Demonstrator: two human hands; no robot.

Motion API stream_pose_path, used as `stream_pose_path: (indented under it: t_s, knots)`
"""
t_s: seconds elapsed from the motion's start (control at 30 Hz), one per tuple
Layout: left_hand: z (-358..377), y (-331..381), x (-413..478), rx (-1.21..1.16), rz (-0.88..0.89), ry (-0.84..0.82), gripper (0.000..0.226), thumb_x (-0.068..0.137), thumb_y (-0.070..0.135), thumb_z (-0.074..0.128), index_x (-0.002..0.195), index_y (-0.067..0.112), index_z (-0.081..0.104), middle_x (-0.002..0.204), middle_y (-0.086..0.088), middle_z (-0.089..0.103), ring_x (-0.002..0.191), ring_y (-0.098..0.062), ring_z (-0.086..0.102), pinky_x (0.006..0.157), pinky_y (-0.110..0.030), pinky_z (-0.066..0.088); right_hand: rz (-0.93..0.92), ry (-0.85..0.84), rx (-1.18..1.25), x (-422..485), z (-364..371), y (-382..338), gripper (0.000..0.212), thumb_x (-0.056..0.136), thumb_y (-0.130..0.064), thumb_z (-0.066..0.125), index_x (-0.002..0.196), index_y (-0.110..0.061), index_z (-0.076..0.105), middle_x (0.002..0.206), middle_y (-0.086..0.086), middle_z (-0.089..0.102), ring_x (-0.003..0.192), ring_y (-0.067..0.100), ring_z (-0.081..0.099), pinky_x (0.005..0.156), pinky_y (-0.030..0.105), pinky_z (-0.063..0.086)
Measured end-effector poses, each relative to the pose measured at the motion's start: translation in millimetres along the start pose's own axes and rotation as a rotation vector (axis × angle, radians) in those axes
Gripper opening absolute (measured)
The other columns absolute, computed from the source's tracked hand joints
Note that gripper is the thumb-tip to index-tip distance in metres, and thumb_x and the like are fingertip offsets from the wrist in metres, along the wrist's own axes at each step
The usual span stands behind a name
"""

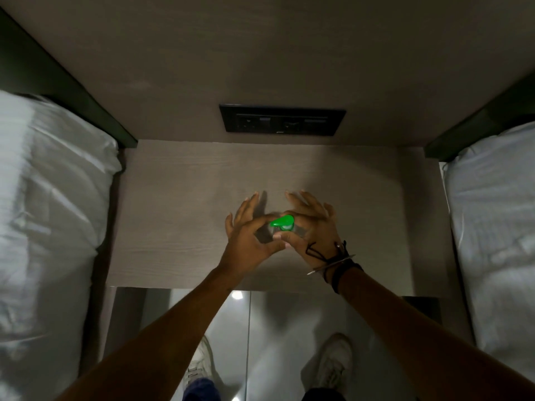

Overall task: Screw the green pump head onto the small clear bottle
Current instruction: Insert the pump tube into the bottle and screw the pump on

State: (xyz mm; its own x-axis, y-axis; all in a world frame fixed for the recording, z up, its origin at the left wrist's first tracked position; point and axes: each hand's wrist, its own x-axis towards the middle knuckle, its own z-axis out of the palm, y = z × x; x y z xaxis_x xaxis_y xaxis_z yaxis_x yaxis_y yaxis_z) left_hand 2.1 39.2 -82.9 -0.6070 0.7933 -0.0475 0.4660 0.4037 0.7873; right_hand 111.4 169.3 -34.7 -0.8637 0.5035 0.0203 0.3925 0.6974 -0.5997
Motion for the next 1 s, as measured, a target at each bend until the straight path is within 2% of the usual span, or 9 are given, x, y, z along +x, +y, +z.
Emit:
stream_pose_path:
  t_s: [0.17,0.3,0.43,0.57,0.7,0.77,0.87,0.93,1.0]
  knots:
    - [15,8,5,0.119,0.05,-0.012,0.034,0.07,0.057,0.063,0.093,0.032,0.066,0.157,0.001,0.018,0.145,-0.02,0.003,0.11,-0.056,-0.003,0.108,0.084,-0.15,-10,1,0,0.045,0.065,-0.053,0.071,0.09,-0.016,0.073,0.126,0.007,0.064,0.121,0.031,0.053,0.095,0.059,0.038]
    - [-6,3,35,0.197,0.175,-0.242,0.043,0.064,0.041,0.082,0.104,0.031,0.067,0.158,0.002,0.009,0.144,-0.025,-0.004,0.109,-0.061,-0.002,0.128,0.171,-0.223,-5,-4,-6,0.05,0.057,-0.055,0.081,0.083,-0.014,0.073,0.11,0.01,0.07,0.106,0.031,0.062,0.087,0.054,0.043]
    - [-12,7,51,0.226,0.13,-0.342,0.046,0.065,0.034,0.084,0.107,0.035,0.065,0.158,0.002,0.008,0.144,-0.024,-0.005,0.109,-0.053,-0.008,0.165,0.175,-0.227,2,-6,-9,0.047,0.061,-0.05,0.082,0.081,-0.009,0.073,0.113,0.014,0.068,0.108,0.033,0.06,0.09,0.056,0.041]
    - [-10,-1,44,0.195,0.174,-0.321,0.045,0.065,0.03,0.083,0.107,0.034,0.066,0.155,0.008,0.006,0.142,-0.021,-0.006,0.107,-0.053,-0.007,0.166,0.119,-0.202,2,-14,-11,0.06,0.057,-0.062,0.078,0.092,-0.013,0.072,0.124,0.013,0.062,0.116,0.032,0.054,0.093,0.054,0.04]
    - [-6,-4,40,0.231,0.192,-0.267,0.049,0.065,0.044,0.081,0.11,0.036,0.064,0.152,0.015,0.0,0.142,-0.015,-0.011,0.109,-0.052,-0.008,-0.019,-0.088,-0.026,9,-42,-7,0.07,0.073,-0.055,0.058,0.134,-0.023,0.046,0.152,0.017,0.029,0.137,0.034,0.028,0.107,0.062,0.028]
    - [-6,-4,36,0.176,0.21,-0.238,0.055,0.065,0.05,0.079,0.115,0.035,0.063,0.154,0.012,0.004,0.142,-0.015,-0.009,0.109,-0.049,-0.01,-0.201,-0.22,-0.113,20,-61,-5,0.059,0.078,-0.044,0.058,0.134,-0.03,0.045,0.155,0.017,0.02,0.139,0.037,0.022,0.106,0.065,0.024]
    - [-6,-2,34,0.135,0.224,-0.199,0.061,0.065,0.049,0.079,0.12,0.029,0.061,0.155,0.001,0.015,0.143,-0.021,-0.001,0.109,-0.052,-0.007,-0.461,-0.386,-0.399,40,-82,-13,0.052,0.071,-0.026,0.077,0.119,-0.036,0.059,0.153,0.016,0.029,0.134,0.045,0.03,0.098,0.073,0.029]
    - [-7,2,35,0.188,0.207,-0.217,0.063,0.066,0.05,0.078,0.123,0.031,0.059,0.157,-0.005,0.016,0.141,-0.021,-0.003,0.108,-0.051,-0.009,-0.544,-0.441,-0.541,51,-89,-26,0.044,0.07,-0.027,0.081,0.109,-0.037,0.065,0.15,0.012,0.036,0.133,0.044,0.034,0.097,0.073,0.029]
    - [-8,3,36,0.208,0.19,-0.236,0.061,0.068,0.051,0.077,0.123,0.034,0.058,0.158,-0.006,0.015,0.141,-0.018,-0.006,0.108,-0.049,-0.011,-0.567,-0.466,-0.651,58,-90,-33,0.033,0.078,-0.038,0.073,0.11,-0.039,0.064,0.154,0.004,0.03,0.139,0.038,0.025,0.104,0.069,0.021]
